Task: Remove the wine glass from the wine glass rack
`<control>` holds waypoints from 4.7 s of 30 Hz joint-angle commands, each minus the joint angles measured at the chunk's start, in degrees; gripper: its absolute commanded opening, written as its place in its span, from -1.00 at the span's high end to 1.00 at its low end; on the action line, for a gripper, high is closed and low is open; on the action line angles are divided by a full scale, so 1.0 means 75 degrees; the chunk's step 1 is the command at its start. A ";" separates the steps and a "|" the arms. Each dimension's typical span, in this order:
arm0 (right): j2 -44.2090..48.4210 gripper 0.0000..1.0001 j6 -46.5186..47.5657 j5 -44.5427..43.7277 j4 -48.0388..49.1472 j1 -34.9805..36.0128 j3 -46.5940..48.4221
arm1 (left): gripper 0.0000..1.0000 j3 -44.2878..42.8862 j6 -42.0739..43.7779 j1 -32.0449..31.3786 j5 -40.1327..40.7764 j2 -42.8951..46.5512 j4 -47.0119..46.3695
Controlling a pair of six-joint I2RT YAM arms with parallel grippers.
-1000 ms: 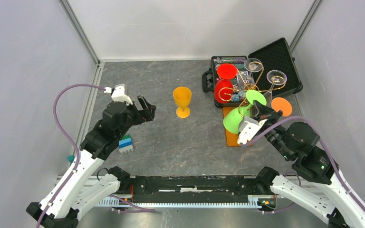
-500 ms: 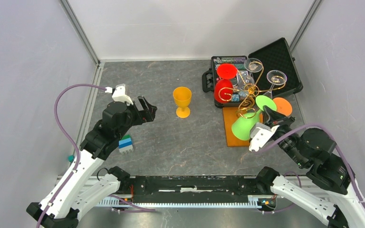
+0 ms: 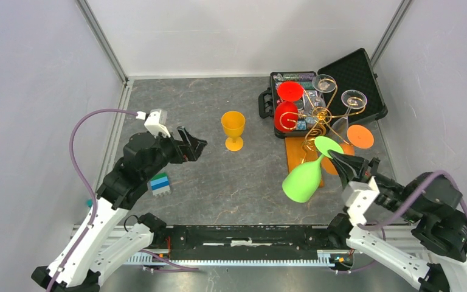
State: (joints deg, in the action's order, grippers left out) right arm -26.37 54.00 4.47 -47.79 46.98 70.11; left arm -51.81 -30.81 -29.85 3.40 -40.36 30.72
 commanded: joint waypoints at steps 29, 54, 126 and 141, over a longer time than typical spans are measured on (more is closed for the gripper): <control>-0.2223 1.00 -0.3673 0.1007 1.3165 0.0070 -0.4077 | -0.87 -0.0288 -0.6528 0.0033 -0.3593 0.0055 -0.3661; -0.3111 1.00 -0.2387 -0.0248 1.5429 0.0638 -0.4716 | -0.93 -0.0206 -0.6603 0.0054 -0.2693 0.0620 -0.3449; -0.1836 -0.66 -0.2294 -0.4191 0.7754 0.0811 -0.2139 | 0.95 -0.5629 0.2491 0.0054 0.0978 -0.6760 0.3893; -0.1312 -0.66 -0.2265 -0.4420 0.7415 0.0814 -0.2265 | 0.96 -0.6404 0.2578 0.0052 0.0059 -0.8418 0.3962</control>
State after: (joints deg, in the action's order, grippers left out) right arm -36.21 36.56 -27.59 8.45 52.88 52.58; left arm -96.82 -13.93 -29.36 6.07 -102.72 60.10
